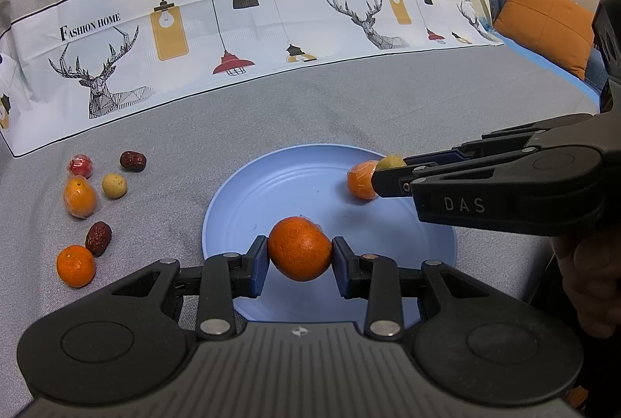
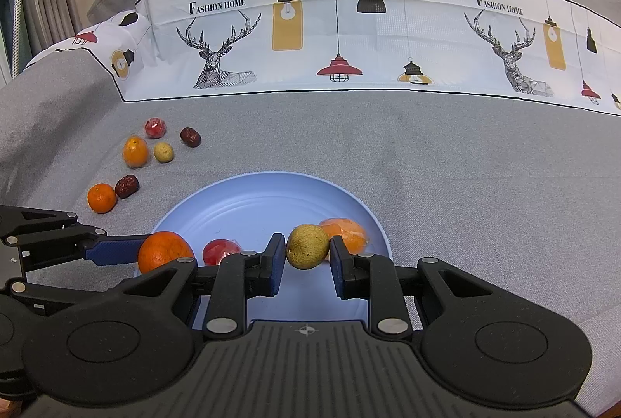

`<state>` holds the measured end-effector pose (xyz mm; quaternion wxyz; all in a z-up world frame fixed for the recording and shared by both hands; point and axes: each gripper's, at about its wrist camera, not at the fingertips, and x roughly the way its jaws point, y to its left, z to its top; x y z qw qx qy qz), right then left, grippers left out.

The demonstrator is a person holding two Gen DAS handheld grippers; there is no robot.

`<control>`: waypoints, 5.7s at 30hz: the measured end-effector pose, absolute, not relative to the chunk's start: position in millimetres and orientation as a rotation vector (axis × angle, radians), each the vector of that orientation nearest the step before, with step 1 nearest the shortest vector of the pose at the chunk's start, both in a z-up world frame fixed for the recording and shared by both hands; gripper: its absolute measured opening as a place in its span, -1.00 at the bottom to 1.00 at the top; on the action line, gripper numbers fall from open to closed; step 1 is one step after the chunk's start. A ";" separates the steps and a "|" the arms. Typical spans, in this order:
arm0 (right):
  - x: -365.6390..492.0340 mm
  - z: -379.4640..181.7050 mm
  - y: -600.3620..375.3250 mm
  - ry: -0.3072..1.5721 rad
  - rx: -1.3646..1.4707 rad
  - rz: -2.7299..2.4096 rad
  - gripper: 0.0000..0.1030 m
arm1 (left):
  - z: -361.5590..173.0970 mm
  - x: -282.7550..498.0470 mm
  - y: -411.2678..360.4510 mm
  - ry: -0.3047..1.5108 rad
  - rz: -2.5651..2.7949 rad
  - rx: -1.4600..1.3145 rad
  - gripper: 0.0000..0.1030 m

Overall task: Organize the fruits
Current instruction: 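Open the left gripper to drop the tangerine while the right drops the yellow fruit onto the plate, then grasp a second tangerine with the left gripper while the right moves toward the dates, then grasp a dark red date with the right gripper, then carry the tangerine in the left gripper over the plate while the right carries the date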

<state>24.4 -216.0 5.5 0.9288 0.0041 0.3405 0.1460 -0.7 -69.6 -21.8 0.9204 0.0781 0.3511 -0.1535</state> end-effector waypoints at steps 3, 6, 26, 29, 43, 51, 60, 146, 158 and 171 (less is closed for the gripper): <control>24.4 5.1 -215.6 0.697 0.007 0.299 -0.49 | -21.9 -0.5 -70.1 0.724 -0.315 0.158 -0.25; 24.7 3.2 -215.6 0.704 0.003 0.288 -0.39 | -20.1 0.3 -71.9 0.728 -0.311 0.152 -0.11; 26.1 4.5 -220.2 0.693 0.004 0.243 -0.13 | -11.1 -0.8 -59.2 0.678 -0.260 0.128 -0.38; 25.6 6.7 -221.0 0.684 0.009 0.239 -0.13 | -4.4 -0.8 -53.0 0.646 -0.222 0.116 -0.59; 17.4 44.3 -211.9 0.601 0.079 0.312 -0.27 | 48.5 19.6 33.6 0.548 -0.049 0.096 -0.61; 15.4 62.2 -204.9 0.578 0.134 0.364 -0.42 | 18.2 59.8 84.2 0.790 0.130 -0.145 -0.27; 11.7 72.7 -191.3 0.590 0.156 0.423 -0.41 | -8.1 78.3 71.8 0.933 0.075 -0.063 0.17; 43.5 77.6 -199.8 0.688 -0.038 0.333 -0.35 | 56.0 62.8 -16.8 0.875 -0.104 -0.057 -0.26; 53.0 67.2 -193.3 0.765 -0.049 0.329 -0.35 | 46.3 63.0 -35.2 0.867 -0.144 -0.033 -0.26; 64.9 51.7 -204.1 0.844 -0.004 0.303 -0.35 | 36.5 74.9 -59.1 0.871 -0.127 0.072 -0.26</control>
